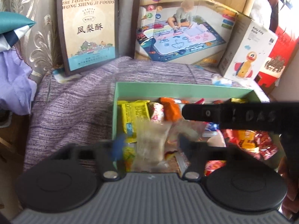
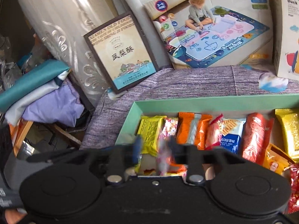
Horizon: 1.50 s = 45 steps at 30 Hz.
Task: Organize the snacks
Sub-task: 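Carry both packs into the green box and open both tools, then grasp the brown round chocolate with left tool while right tool grasps pink jelly pack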
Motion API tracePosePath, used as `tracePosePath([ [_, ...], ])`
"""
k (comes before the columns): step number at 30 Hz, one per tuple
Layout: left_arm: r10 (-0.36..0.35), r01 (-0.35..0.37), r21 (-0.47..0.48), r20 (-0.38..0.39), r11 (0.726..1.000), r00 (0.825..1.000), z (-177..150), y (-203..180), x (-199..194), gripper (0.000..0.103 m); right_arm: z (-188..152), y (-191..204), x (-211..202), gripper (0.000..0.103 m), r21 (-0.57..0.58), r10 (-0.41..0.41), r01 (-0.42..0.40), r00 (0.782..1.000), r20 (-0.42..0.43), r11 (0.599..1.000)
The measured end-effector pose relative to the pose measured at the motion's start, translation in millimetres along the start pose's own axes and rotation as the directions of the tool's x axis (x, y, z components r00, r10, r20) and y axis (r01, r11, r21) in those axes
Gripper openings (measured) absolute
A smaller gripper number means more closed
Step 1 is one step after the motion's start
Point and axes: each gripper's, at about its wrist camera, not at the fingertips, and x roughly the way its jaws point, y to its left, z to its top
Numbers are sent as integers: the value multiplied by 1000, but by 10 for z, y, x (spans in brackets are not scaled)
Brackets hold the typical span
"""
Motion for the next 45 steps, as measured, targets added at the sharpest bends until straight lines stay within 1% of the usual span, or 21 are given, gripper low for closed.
tracePosePath([
  [1,15,-15,9,10,1000,1000,-18,-12,0,86,-16,-17,-1,71,-1,-6,6,1000,6,1000],
  [2,22,-22,17,12,1000,1000,-30,-21,3,86,-27,-29,-7,76,-4,-11,11,1000,11,1000],
  [3,20,-20,18,8,1000,1000,-37,-25,8,86,-41,-43,-16,79,-4,-16,16,1000,13,1000],
  [5,16,-16,10,-3,1000,1000,-44,-28,19,87,-65,-76,-41,90,3,-21,21,1000,17,1000],
  [6,18,-18,7,-6,1000,1000,-52,-33,17,90,-77,-85,-55,92,4,-25,25,999,20,1000],
  [8,20,-20,2,-4,1000,1000,-78,-42,-7,95,-110,-96,-115,102,-2,-35,35,999,27,999],
  [9,21,-21,0,-1,1000,1000,-93,-48,-28,97,-116,-95,-143,103,-7,-40,41,999,29,999],
  [12,21,-21,-3,4,1000,1000,-131,-69,-103,101,-152,-96,-238,103,-9,-42,42,999,26,999],
  [15,17,-17,-12,7,1000,1000,-178,-91,-195,103,-204,-76,-356,103,-8,-48,48,999,22,999],
  [20,9,-9,-8,11,1000,1000,-272,-144,-381,103,-325,-18,-596,103,-18,-53,54,998,28,998],
  [26,-20,21,-12,29,1000,999,-419,-181,-655,103,-500,49,-919,103,-20,-54,55,998,41,998],
  [29,-33,34,-20,39,999,999,-515,-178,-777,103,-611,78,-1067,103,-20,-52,53,998,44,998],
  [33,-34,35,-34,42,999,999,-657,-153,-904,103,-764,78,-1211,103,-8,-51,51,998,39,999],
  [39,-23,24,-64,12,998,1000,-907,-61,-962,103,-1006,36,-1329,103,9,-50,50,999,21,999],
  [45,9,-13,-77,-47,997,999,-1172,-7,-822,103,-1276,-102,-1300,103,57,-59,61,998,-26,997],
])
